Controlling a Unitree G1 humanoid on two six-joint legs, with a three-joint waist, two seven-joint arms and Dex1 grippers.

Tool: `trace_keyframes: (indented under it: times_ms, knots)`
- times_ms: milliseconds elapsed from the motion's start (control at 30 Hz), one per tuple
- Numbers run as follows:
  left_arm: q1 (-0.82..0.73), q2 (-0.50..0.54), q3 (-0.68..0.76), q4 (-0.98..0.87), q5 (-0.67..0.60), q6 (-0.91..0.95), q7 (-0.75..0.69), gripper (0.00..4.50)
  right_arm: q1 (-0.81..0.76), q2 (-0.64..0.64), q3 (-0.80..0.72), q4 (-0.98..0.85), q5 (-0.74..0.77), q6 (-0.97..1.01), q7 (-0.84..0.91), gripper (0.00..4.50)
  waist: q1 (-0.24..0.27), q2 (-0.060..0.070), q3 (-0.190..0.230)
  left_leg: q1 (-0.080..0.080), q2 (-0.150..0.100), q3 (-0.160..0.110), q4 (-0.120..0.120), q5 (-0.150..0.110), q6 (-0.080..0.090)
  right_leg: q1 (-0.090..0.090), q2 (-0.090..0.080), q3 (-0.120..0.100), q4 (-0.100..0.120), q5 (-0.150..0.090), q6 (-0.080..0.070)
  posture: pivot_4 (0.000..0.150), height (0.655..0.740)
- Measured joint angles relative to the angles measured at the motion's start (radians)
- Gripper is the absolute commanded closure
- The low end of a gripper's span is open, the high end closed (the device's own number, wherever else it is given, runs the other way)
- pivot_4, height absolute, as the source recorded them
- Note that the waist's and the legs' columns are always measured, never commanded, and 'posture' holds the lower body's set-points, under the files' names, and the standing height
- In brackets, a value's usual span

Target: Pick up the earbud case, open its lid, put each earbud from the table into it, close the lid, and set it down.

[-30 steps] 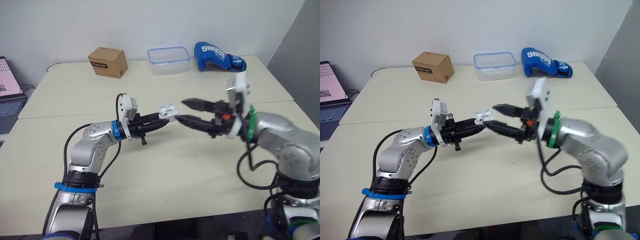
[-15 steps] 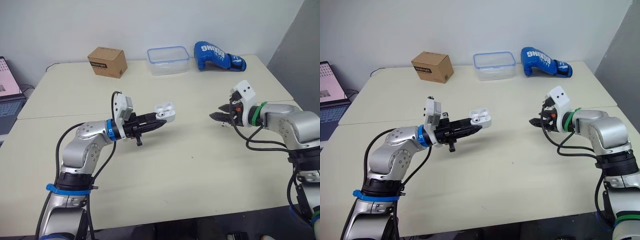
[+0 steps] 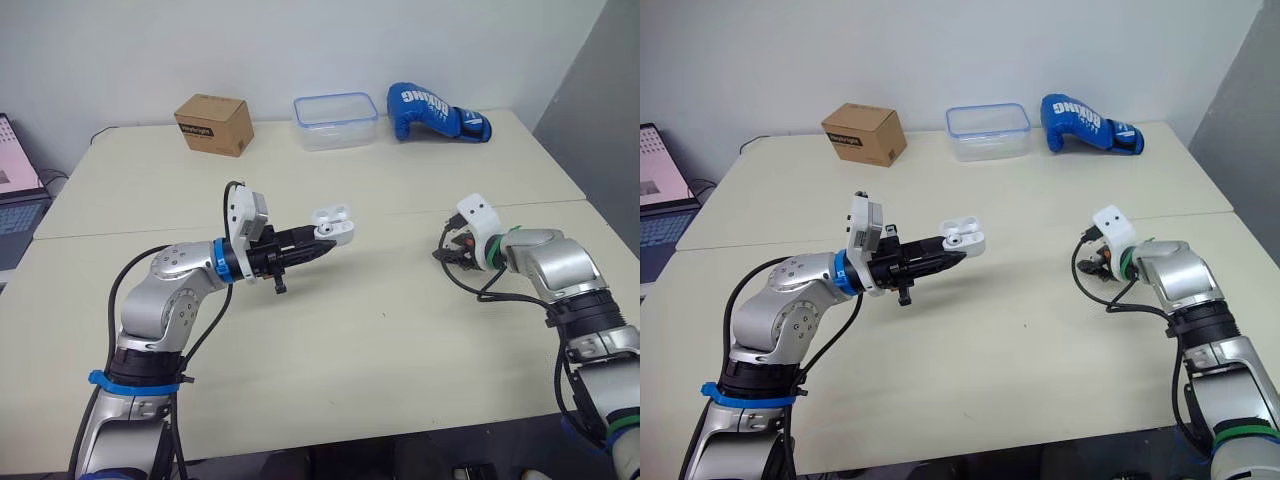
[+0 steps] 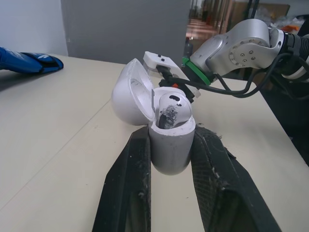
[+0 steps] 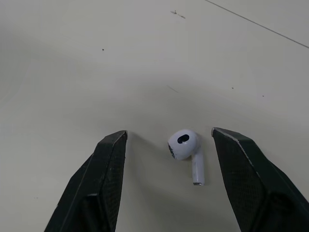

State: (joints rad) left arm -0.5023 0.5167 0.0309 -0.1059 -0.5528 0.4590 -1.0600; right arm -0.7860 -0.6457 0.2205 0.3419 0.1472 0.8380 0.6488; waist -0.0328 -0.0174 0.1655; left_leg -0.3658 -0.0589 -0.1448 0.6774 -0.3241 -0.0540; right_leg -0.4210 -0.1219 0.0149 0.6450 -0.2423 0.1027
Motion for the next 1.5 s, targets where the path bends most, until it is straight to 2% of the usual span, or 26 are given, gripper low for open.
trace_keyframes:
  times_ms: [200, 300, 400, 800, 933, 1200, 1500]
  knots:
    - [0.016, 0.005, 0.001, -0.014, -0.01, 0.012, 0.004, 3.72, -0.019, 0.019, -0.001, 0.034, -0.037, -0.003, 0.002, 1.6, 0.0, 0.0, 0.0, 0.0, 0.0, 0.0, 0.0, 0.0, 0.0, 0.0, 0.0, 0.0, 0.0, 0.0, 0.0, 0.15, 0.7307]
    - [0.022, 0.007, 0.002, -0.014, -0.016, 0.013, 0.005, 3.72, -0.02, 0.02, -0.002, 0.035, -0.047, -0.002, 0.005, 2.18, 0.0, 0.0, 0.0, 0.0, 0.0, 0.0, 0.0, 0.0, 0.0, 0.0, 0.0, 0.0, 0.0, 0.0, 0.0, 0.15, 0.7307]
    - [0.022, 0.007, 0.003, -0.014, -0.017, 0.013, 0.006, 3.72, -0.02, 0.023, -0.002, 0.034, -0.048, 0.003, 0.01, 3.21, 0.0, 0.0, 0.0, 0.0, 0.0, 0.0, 0.0, 0.0, 0.0, 0.0, 0.0, 0.0, 0.0, 0.0, 0.0, 0.15, 0.7307]
    - [0.032, 0.008, 0.003, -0.014, -0.017, -0.003, 0.004, 3.72, -0.02, 0.016, -0.003, 0.03, -0.057, 0.024, 0.026, 3.21, 0.001, 0.0, 0.0, 0.0, 0.0, 0.0, 0.0, 0.0, 0.0, 0.001, 0.0, 0.0, 0.0, 0.0, 0.0, 0.15, 0.7307]
    - [0.032, 0.008, 0.003, -0.013, -0.017, -0.009, 0.003, 3.72, -0.019, 0.015, -0.003, 0.025, -0.057, 0.031, 0.03, 4.11, 0.001, 0.0, 0.0, 0.0, 0.0, 0.0, 0.0, 0.0, 0.0, 0.001, 0.0, 0.0, 0.0, 0.0, 0.0, 0.15, 0.7307]
    - [0.032, 0.007, 0.003, -0.011, -0.017, -0.01, 0.003, 3.72, 0.003, -0.022, 0.006, -0.018, -0.059, 0.036, 0.077, 4.13, 0.002, 0.0, 0.0, 0.0, 0.0, 0.0, 0.0, 0.0, 0.0, 0.0, 0.0, 0.0, 0.0, 0.0, 0.0, 0.15, 0.7307]
    - [0.034, 0.006, 0.002, -0.006, -0.016, -0.015, -0.001, 3.72, 0.11, -0.254, 0.114, -0.307, -0.048, -0.174, 0.457, 4.13, 0.0, 0.0, 0.0, 0.0, 0.0, 0.001, 0.0, 0.0, 0.0, 0.001, 0.0, 0.0, 0.0, 0.0, 0.0, 0.15, 0.7307]
